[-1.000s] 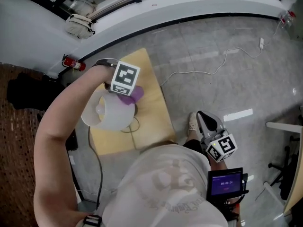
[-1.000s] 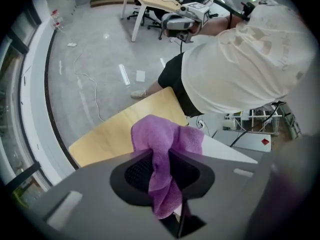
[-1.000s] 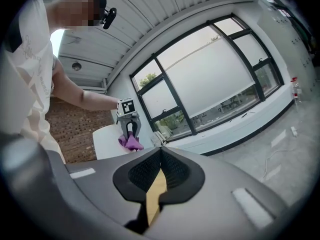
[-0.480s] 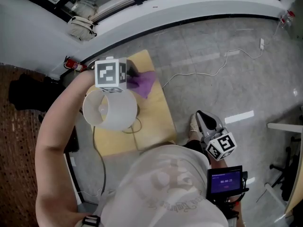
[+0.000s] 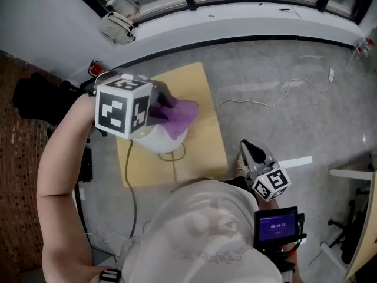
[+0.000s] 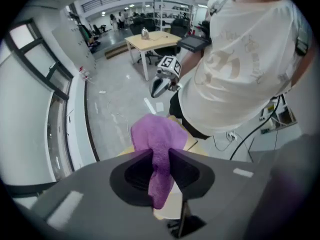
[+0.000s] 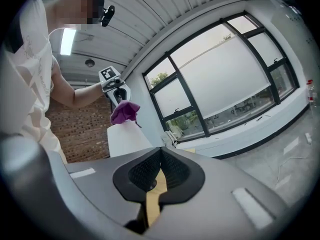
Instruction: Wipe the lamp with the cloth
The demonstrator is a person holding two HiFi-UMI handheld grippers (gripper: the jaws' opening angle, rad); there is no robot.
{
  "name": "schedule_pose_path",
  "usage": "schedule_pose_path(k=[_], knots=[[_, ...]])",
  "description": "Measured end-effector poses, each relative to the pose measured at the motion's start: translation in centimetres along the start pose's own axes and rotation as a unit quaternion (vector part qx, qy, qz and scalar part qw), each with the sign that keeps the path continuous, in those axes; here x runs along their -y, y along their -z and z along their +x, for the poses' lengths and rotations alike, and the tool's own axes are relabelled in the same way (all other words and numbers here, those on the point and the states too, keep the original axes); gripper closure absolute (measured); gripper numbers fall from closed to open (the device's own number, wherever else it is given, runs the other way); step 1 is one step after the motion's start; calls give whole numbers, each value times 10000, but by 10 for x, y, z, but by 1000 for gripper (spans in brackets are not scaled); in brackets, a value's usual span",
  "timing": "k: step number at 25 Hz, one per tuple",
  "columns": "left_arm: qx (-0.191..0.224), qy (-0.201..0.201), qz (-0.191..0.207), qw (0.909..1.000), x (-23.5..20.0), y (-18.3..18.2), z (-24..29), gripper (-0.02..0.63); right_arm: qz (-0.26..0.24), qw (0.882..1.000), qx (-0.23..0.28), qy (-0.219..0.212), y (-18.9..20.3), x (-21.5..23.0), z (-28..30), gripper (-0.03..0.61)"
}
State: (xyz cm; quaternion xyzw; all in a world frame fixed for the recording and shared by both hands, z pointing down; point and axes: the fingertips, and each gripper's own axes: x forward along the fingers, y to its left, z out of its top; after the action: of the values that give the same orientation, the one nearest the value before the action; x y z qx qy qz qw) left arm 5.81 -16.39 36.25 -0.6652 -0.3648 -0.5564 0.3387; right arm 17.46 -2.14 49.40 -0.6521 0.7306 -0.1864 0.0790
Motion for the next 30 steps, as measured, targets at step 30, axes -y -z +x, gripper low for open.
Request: schedule_pose_path(k=[30], knots=[[-2599,285,328,9646,24,10,167,525,30,9937,-508,-996,1,17,-19,563]])
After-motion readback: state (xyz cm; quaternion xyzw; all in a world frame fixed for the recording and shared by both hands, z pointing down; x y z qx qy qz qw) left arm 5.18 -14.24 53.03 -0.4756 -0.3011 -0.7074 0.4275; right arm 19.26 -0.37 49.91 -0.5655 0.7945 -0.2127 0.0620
